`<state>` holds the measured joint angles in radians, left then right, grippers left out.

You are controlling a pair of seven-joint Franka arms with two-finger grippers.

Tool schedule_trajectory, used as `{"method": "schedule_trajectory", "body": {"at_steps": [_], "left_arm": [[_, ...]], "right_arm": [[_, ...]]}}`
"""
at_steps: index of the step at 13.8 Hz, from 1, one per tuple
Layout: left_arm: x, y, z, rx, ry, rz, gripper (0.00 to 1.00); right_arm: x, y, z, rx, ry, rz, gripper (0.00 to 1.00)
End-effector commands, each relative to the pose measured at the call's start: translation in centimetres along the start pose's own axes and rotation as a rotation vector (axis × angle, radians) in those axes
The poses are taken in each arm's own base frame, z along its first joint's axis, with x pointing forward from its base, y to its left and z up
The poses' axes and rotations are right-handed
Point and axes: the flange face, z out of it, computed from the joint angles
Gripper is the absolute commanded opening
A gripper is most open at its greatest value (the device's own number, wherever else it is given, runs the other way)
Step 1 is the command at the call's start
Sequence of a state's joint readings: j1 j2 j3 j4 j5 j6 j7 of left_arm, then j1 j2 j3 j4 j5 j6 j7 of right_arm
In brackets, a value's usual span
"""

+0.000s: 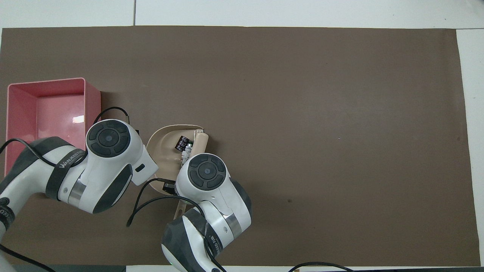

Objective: Clean e-waste and dump in bin
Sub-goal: 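Sweep the electronic component into the dustpan with the brush in the right gripper, then lift the dustpan with the left gripper while the right gripper returns the brush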

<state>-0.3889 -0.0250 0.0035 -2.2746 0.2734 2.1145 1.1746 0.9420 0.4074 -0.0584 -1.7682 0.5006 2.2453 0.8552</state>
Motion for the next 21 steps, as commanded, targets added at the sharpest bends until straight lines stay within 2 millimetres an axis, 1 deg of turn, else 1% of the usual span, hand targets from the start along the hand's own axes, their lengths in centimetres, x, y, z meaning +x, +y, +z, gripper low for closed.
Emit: {"method": "schedule_trajectory", "body": {"at_steps": [1,2,3,4,5,7,8,9,10,11,12,13,14,16,17,19,20,21], "left_arm": [[0.6,1.0,0.3,-0.001,0.052,-0.009,0.00],[0.4,0.9,0.3,0.000,0.063,-0.007,0.00],[0.3,0.7,0.3,0.000,0.071,0.000,0.00],[0.2,0.7,0.4,-0.003,0.079,0.012,0.00],[-0.4,0.5,0.5,-0.004,0.089,0.012,0.00],[-0.4,0.2,0.5,0.012,0.131,0.004,0.00],[-0.5,0.0,0.4,0.017,0.137,0.010,0.00],[-1.0,-0.2,0.4,0.013,0.157,0.000,0.00],[-1.3,-0.2,0.4,0.008,0.182,-0.004,0.00],[-1.5,-0.4,0.1,0.009,0.205,-0.003,0.00],[-2.1,-0.5,-0.1,0.006,0.231,-0.021,0.00],[-2.2,-0.5,-0.5,0.011,0.236,-0.025,0.00],[-2.5,-0.6,-1.6,0.026,0.242,-0.029,0.00],[-3.6,-0.4,-4.7,0.050,0.247,-0.031,0.00],[-4.8,-0.4,-6.2,0.060,0.249,-0.024,0.00],[-8.6,-1.2,-8.1,0.043,0.256,-0.027,0.00],[-10.2,-1.6,-9.3,0.042,0.267,-0.017,0.00],[-13.2,-2.0,-10.3,0.045,0.271,-0.021,0.00]], "right_arm": [[-0.1,-0.8,0.2,0.003,-0.012,0.013,0.00],[0.3,-0.3,-0.1,-0.026,-0.029,0.009,0.00],[0.3,-0.4,-0.9,-0.077,-0.035,-0.017,0.00],[0.7,0.1,-1.3,-0.127,-0.018,-0.042,0.00],[1.5,0.9,-2.0,-0.155,-0.011,-0.042,0.00],[2.0,2.6,-4.7,-0.207,-0.031,-0.072,0.00],[2.8,4.3,-7.1,-0.223,-0.034,-0.083,0.00],[3.9,6.5,-9.1,-0.236,-0.041,-0.091,0.00],[5.0,9.2,-11.5,-0.244,-0.051,-0.105,0.00],[6.1,12.4,-13.9,-0.247,-0.058,-0.123,0.00],[7.2,15.4,-15.7,-0.248,-0.065,-0.135,0.00],[7.9,18.0,-17.1,-0.254,-0.069,-0.143,0.00],[8.2,20.4,-18.2,-0.265,-0.067,-0.154,0.00],[9.3,25.0,-19.6,-0.285,-0.074,-0.158,0.00],[10.2,27.8,-20.7,-0.295,-0.085,-0.166,0.00],[12.4,33.9,-22.6,-0.272,-0.119,-0.174,0.00],[13.5,37.0,-23.5,-0.254,-0.125,-0.179,0.00],[14.4,40.5,-23.8,-0.246,-0.129,-0.198,0.00]]}}
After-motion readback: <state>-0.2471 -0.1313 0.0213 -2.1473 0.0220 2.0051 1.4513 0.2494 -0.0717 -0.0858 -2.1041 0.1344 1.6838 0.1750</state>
